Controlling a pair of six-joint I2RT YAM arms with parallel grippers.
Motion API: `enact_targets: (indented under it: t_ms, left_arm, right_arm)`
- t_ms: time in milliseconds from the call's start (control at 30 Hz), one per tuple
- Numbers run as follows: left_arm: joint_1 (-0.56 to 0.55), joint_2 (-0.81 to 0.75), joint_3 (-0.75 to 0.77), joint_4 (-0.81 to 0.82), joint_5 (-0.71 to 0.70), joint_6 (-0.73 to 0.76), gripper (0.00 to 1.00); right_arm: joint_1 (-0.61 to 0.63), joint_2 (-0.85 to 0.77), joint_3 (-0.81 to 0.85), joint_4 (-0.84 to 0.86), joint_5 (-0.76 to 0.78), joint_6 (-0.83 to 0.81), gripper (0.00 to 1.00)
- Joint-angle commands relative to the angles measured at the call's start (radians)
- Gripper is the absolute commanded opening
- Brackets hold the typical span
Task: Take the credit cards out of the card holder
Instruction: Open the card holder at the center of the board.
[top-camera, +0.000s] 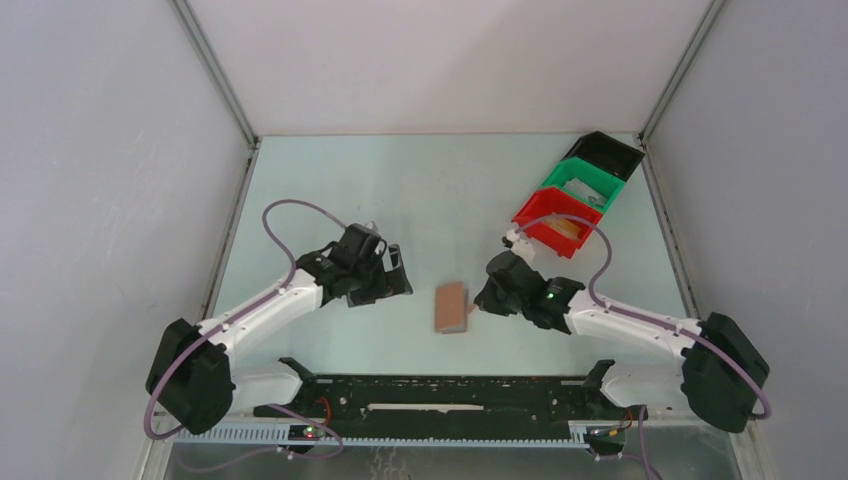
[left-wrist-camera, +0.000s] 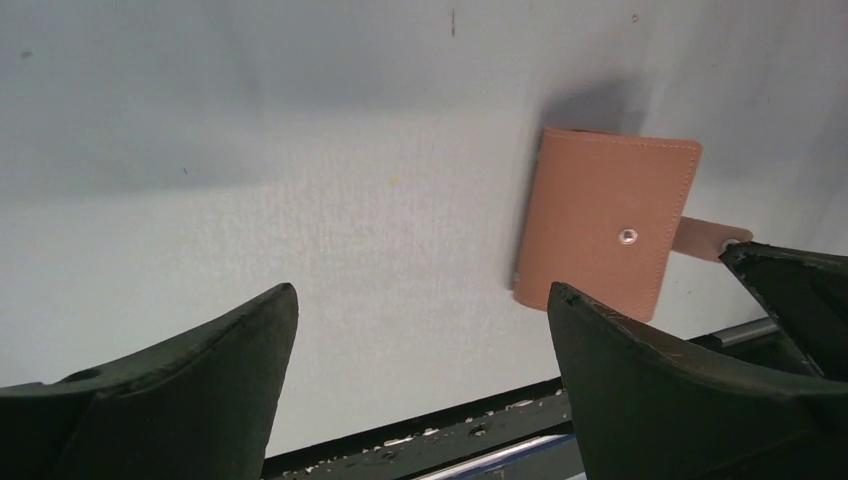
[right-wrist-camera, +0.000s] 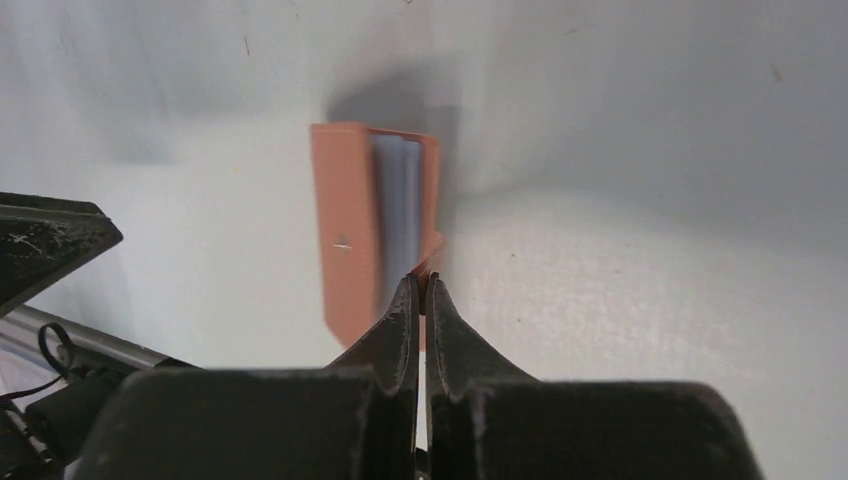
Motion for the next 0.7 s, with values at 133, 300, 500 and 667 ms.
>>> enact_targets:
  t_ms: [133, 300, 500, 667]
  left_arm:
    - [-0.011, -0.034, 0.113, -0.068, -0.115, 0.08, 1.0]
    - [-0.01, -0.043, 0.115, -0.079, -0.125, 0.088, 1.0]
    - [-0.009, -0.046, 0.109, -0.073, -0.105, 0.098, 1.0]
    - [-0.009, -0.049, 0.068, -0.009, -0.019, 0.106, 0.99]
  right_arm:
    - [-0.044, -0.135, -0.001, 0.119, -0.151, -0.021, 0.0]
    - [0.0, -0.104, 0.05, 0.146, -0.185, -0.031, 0.0]
    - [0.006, -0.099, 0.066, 0.147, -0.172, -0.019, 0.0]
    - [-0.017, -0.096, 0.057, 0.102, -0.156, -0.02, 0.0]
